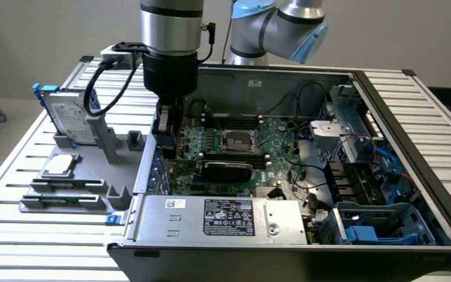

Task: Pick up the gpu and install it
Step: 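Insert the gpu into the slot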

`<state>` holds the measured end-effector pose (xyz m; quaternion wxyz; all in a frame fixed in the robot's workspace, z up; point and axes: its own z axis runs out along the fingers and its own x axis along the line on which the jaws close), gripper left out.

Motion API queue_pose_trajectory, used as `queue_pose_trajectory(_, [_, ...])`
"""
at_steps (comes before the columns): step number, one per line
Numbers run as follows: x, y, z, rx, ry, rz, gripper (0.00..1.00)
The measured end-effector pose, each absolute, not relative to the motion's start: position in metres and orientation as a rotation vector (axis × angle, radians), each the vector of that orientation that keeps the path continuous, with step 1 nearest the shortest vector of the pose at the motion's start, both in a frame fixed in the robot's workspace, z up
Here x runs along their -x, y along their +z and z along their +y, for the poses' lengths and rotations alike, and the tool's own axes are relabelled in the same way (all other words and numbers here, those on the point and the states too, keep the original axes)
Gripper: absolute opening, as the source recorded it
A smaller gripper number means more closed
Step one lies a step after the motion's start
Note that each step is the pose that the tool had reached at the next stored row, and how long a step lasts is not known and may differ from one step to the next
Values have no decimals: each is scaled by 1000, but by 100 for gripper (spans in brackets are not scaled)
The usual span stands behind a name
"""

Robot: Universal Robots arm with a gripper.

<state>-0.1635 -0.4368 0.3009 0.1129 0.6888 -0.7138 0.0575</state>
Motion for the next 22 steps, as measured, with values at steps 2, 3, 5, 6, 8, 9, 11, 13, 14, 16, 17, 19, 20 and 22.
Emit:
queue_pose_trajectory(2, [164,301,-436,-2019,170,-2094,11])
queue_pose_trajectory(3, [164,301,-435,-2019,170,-2095,11])
queue_pose_trajectory(5, [164,301,-434,-2017,170,-2096,11])
queue_pose_trajectory(6, [163,301,-434,-2016,170,-2097,11])
queue_pose_trajectory(8, [164,301,-434,-2013,170,-2100,11])
queue_pose_trajectory(9, [164,301,-433,-2011,169,-2101,11])
queue_pose_trajectory(11, [164,301,-432,-2007,169,-2105,11])
queue_pose_trajectory(13, [164,301,-431,-2003,168,-2109,11])
queue_pose_trajectory(14, [164,301,-430,-2001,168,-2111,11])
queue_pose_trajectory(16, [163,301,-430,-1997,167,-2114,11])
queue_pose_trajectory(17, [164,301,-429,-1995,167,-2116,11])
queue_pose_trajectory(19, [163,301,-429,-1991,166,-2120,11])
queue_pose_trajectory(20, [164,301,-428,-1988,166,-2122,11])
queue_pose_trajectory(22, [164,301,-428,-1983,165,-2126,11])
